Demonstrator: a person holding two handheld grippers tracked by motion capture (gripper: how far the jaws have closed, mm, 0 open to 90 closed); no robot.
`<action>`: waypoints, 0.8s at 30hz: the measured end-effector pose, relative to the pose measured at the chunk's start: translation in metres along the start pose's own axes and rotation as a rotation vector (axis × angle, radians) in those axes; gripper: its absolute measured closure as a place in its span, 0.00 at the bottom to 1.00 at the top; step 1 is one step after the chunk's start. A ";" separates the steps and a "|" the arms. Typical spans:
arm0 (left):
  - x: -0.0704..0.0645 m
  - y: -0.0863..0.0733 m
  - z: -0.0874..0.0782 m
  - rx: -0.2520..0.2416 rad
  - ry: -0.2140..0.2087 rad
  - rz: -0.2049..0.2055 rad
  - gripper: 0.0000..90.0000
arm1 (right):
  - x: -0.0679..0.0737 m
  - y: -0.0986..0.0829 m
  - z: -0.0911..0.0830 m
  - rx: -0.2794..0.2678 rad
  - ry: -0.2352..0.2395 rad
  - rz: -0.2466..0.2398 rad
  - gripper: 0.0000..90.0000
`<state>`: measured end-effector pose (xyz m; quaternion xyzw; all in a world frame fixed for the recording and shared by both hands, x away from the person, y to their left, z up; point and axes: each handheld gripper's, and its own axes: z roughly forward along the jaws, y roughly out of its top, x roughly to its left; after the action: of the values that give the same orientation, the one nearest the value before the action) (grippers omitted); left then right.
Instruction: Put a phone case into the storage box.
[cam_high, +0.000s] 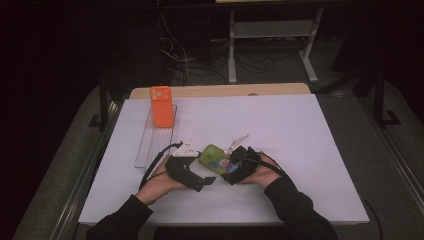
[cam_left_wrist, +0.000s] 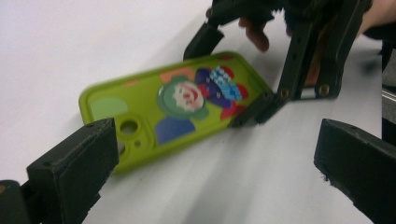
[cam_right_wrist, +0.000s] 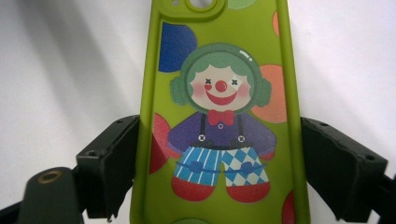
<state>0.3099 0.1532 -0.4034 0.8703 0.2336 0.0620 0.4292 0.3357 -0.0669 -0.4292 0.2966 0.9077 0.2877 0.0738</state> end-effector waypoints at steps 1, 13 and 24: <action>0.000 0.000 0.000 0.000 0.000 0.002 0.00 | -0.001 0.000 -0.003 -0.007 -0.001 0.008 0.17; 0.001 0.000 0.002 -0.001 0.000 -0.009 0.00 | -0.037 -0.008 -0.040 -0.053 -0.013 0.024 0.17; 0.004 0.009 0.001 0.008 -0.037 0.011 0.00 | -0.071 -0.012 -0.057 -0.039 0.010 -0.023 0.17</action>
<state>0.3167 0.1497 -0.3978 0.8743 0.2212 0.0474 0.4294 0.3697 -0.1432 -0.3917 0.2832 0.9057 0.3058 0.0781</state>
